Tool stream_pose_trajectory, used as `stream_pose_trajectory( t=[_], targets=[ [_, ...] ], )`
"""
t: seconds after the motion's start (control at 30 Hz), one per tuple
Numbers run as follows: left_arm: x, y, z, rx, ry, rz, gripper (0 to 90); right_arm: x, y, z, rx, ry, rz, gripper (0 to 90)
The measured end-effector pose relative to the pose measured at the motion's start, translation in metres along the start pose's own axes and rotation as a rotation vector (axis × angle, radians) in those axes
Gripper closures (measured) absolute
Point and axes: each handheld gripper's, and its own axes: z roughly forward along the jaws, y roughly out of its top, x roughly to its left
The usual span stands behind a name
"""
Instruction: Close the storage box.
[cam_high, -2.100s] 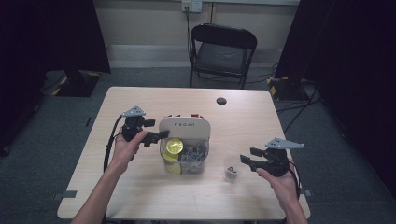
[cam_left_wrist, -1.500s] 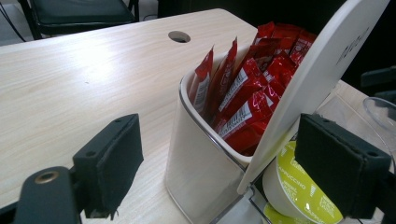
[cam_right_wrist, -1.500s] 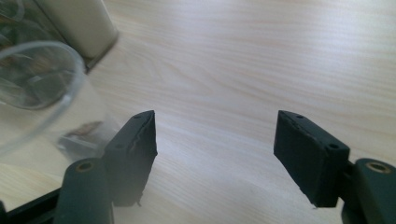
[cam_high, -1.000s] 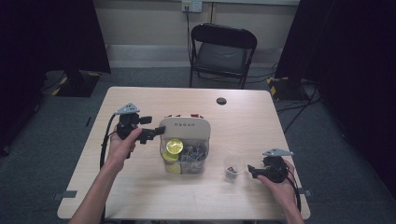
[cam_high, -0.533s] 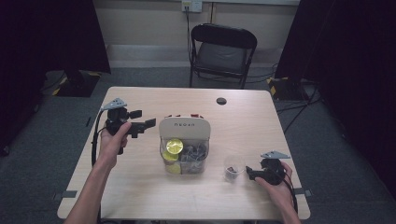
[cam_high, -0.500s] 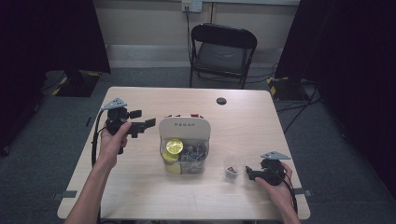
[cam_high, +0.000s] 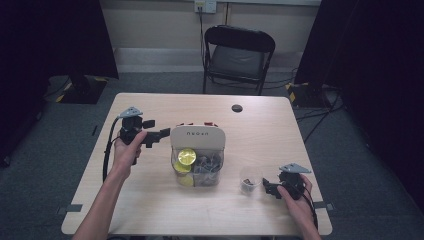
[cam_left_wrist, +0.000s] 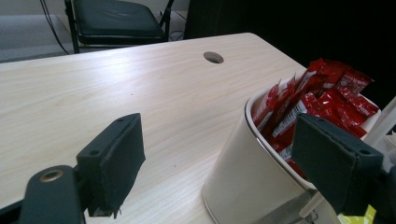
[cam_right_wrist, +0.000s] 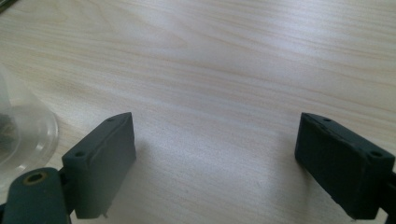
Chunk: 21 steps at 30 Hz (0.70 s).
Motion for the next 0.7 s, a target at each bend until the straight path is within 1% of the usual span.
stream_pose_trajectory(
  t=[0.03, 0.1, 0.13, 0.23, 0.5, 0.63, 0.7],
  targets=[
    [0.000, 0.000, 0.000, 0.000, 0.000, 0.000, 17.1, 0.000, 0.000, 0.000, 0.000, 0.000, 0.000, 11.8],
    [-0.002, -0.001, 0.000, -0.007, -0.018, -0.008, 17.1, 0.000, 0.000, 0.000, 0.000, 0.000, 0.000, 11.8],
    [-0.003, -0.001, 0.000, -0.006, -0.017, -0.009, 17.1, 0.000, 0.000, 0.000, 0.000, 0.000, 0.000, 11.8],
    [-0.005, 0.000, 0.001, -0.008, -0.025, 0.004, 17.8, 0.000, 0.000, 0.000, 0.000, 0.000, 0.000, 11.8],
    [-0.008, 0.001, -0.002, -0.013, -0.026, 0.010, 20.5, 0.000, 0.000, 0.000, 0.000, 0.000, 0.000, 11.7],
    [-0.010, 0.003, -0.004, -0.026, -0.029, 0.005, 21.4, 0.000, 0.000, 0.000, 0.000, 0.000, 0.000, 11.8],
    [-0.011, 0.003, -0.005, -0.025, -0.031, 0.011, 21.7, 0.000, 0.000, 0.000, 0.000, 0.000, 0.000, 11.8]
  ],
)
